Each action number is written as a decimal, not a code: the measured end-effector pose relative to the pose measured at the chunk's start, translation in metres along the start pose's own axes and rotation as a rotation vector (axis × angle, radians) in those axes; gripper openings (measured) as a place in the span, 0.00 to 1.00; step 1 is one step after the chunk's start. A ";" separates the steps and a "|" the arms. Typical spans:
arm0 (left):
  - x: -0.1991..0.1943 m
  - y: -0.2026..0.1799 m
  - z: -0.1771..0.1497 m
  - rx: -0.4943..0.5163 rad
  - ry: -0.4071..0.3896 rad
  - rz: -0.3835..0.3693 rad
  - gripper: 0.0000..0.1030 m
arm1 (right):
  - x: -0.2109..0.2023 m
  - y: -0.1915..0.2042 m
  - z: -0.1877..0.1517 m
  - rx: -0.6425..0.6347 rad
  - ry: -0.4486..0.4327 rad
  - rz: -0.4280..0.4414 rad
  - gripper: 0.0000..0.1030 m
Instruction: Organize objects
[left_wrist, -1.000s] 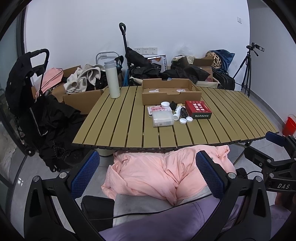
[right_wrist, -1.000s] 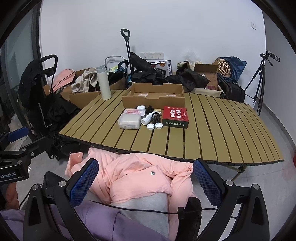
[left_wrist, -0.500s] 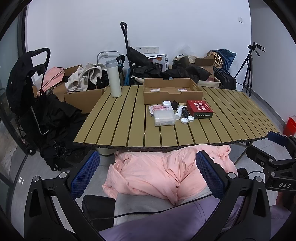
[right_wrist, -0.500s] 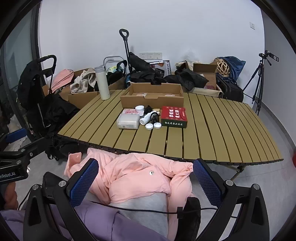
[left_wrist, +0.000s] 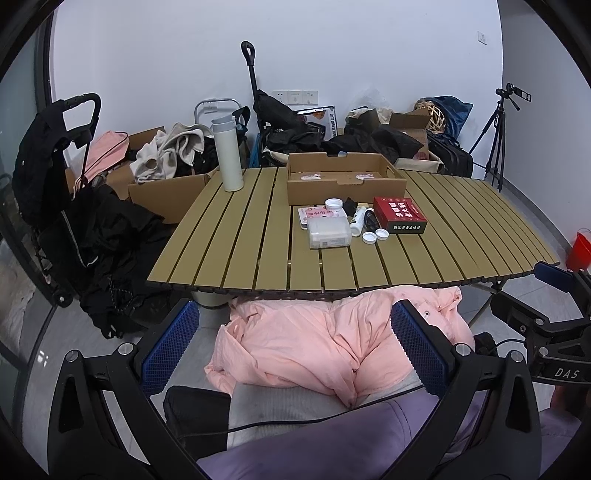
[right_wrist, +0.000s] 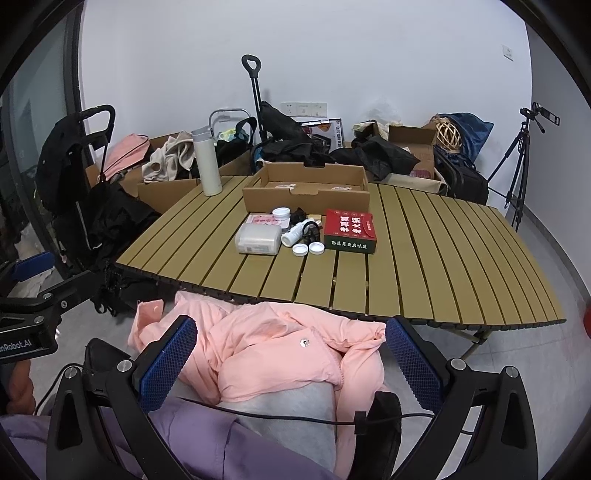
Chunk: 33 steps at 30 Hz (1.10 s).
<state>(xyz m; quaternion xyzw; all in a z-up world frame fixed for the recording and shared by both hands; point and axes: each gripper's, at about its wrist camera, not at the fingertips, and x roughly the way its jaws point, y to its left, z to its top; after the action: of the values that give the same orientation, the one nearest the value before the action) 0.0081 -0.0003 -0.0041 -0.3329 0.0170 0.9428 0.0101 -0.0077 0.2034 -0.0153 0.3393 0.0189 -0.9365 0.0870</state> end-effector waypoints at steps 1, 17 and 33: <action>0.000 0.000 0.000 0.000 0.000 0.000 1.00 | 0.000 0.000 0.000 -0.001 0.002 -0.003 1.00; 0.001 -0.001 0.001 -0.004 0.006 0.005 1.00 | -0.001 -0.001 0.002 -0.005 0.002 -0.036 1.00; 0.017 0.005 0.009 -0.018 0.051 -0.015 1.00 | 0.006 -0.008 0.007 -0.009 0.005 -0.035 1.00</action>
<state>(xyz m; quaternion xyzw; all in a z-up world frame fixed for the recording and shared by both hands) -0.0110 -0.0045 -0.0078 -0.3568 0.0062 0.9340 0.0138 -0.0184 0.2101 -0.0138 0.3409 0.0292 -0.9369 0.0722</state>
